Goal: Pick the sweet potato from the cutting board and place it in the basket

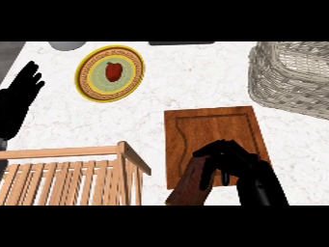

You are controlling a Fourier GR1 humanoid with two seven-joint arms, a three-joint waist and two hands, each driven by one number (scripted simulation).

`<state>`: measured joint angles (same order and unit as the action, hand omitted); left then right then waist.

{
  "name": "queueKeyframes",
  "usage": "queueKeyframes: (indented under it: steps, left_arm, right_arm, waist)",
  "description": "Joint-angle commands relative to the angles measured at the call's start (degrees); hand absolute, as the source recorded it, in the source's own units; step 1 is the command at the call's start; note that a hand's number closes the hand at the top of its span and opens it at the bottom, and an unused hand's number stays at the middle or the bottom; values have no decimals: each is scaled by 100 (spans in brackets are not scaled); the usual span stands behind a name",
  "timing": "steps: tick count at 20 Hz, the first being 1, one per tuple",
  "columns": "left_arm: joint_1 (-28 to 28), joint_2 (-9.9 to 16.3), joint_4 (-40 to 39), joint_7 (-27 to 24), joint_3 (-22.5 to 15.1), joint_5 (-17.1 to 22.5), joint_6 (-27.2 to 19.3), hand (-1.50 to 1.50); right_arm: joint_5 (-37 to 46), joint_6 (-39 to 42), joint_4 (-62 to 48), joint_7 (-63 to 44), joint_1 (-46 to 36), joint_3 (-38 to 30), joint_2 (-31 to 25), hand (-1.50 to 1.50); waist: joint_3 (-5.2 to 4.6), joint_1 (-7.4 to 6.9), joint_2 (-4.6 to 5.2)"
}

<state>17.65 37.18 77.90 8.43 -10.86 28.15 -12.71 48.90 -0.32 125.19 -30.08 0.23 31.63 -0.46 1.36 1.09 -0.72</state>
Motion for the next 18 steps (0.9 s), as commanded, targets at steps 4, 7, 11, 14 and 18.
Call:
queueKeyframes:
  steps: [4, 7, 11, 14, 18]
  left_arm:
    - [-290, -328, -43, -142, -205, -147, -91, 0]
    - [-283, -642, -142, -121, -472, -276, -333, 0]
    - [-121, -281, -253, -92, -206, -118, 12, 0]
    - [-426, -360, 20, -180, -344, -238, -185, 0]
    - [-231, -362, -410, -293, -239, -127, 11, 0]
  right_arm:
    - [233, 854, 606, -1306, -1345, -931, 45, 150]
    - [123, 1011, 683, -1722, -1874, -1264, 46, 150]
    - [-59, 1053, 12, -1748, -2827, -2245, -7, 150]
    - [-184, 1095, -341, -1779, -3308, -2866, -236, 150]
    - [130, 995, -1204, -1584, -3870, -3193, -668, 150]
  waist:
    - [-146, -147, 74]
    - [-146, -117, 79]
    - [-141, -158, 93]
    - [-138, -211, 78]
    - [-145, -189, 112]
